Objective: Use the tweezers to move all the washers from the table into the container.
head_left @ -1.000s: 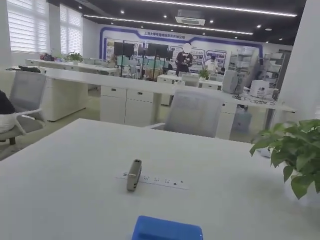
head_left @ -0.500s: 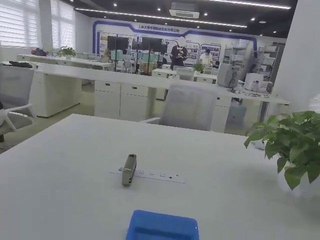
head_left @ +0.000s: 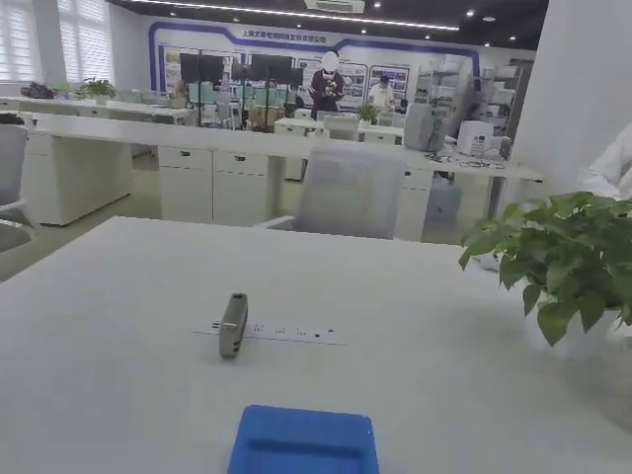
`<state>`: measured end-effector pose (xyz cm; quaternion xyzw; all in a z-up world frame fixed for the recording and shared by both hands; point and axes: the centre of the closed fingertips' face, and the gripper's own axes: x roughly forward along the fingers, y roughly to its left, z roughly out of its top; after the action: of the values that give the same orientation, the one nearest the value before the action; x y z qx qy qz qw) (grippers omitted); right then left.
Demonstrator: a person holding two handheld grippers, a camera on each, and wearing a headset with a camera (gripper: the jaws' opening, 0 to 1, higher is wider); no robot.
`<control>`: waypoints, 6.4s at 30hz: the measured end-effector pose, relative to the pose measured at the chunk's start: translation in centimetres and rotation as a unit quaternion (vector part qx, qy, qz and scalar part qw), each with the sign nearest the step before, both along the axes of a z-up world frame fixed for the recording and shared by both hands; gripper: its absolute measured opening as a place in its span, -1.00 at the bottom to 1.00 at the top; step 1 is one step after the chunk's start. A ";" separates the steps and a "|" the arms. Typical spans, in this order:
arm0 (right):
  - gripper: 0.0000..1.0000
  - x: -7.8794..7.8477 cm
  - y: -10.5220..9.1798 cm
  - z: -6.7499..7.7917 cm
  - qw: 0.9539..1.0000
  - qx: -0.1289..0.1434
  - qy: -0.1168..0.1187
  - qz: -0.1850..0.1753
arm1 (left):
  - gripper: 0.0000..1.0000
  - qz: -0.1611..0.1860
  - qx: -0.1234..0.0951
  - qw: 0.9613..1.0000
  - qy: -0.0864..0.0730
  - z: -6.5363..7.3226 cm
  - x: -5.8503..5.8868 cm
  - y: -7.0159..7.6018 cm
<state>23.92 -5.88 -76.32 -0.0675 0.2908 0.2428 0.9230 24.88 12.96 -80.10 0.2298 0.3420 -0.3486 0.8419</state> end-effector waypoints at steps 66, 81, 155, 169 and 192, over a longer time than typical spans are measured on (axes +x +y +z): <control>0.81 -0.2 0.0 -1.0 0.999 -0.037 0.011 0.014 | -1.00 -0.150 -0.005 0.987 -0.049 4.4 -1.2 -3.9; 0.81 -0.1 -0.2 -1.1 0.999 -0.037 0.014 0.009 | -1.00 -0.138 0.000 0.989 -0.048 5.1 -0.7 -2.4; -0.93 0.8 18.7 -4.2 0.879 -0.098 0.023 0.465 | -0.81 -0.022 -0.077 0.995 -0.053 5.1 0.0 -1.1; -0.93 4.4 17.0 1.7 0.931 -0.007 0.015 0.365 | 0.67 0.217 -0.097 0.965 -0.112 5.6 -2.6 4.4; -0.95 14.8 16.9 -0.4 0.971 0.020 0.013 0.238 | 0.98 0.272 -0.112 0.946 -0.140 4.5 -1.2 6.3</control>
<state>38.69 11.06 -76.76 -0.1135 0.2734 0.4620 0.8360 23.66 19.24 -75.62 0.0789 0.2295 -0.1066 0.9642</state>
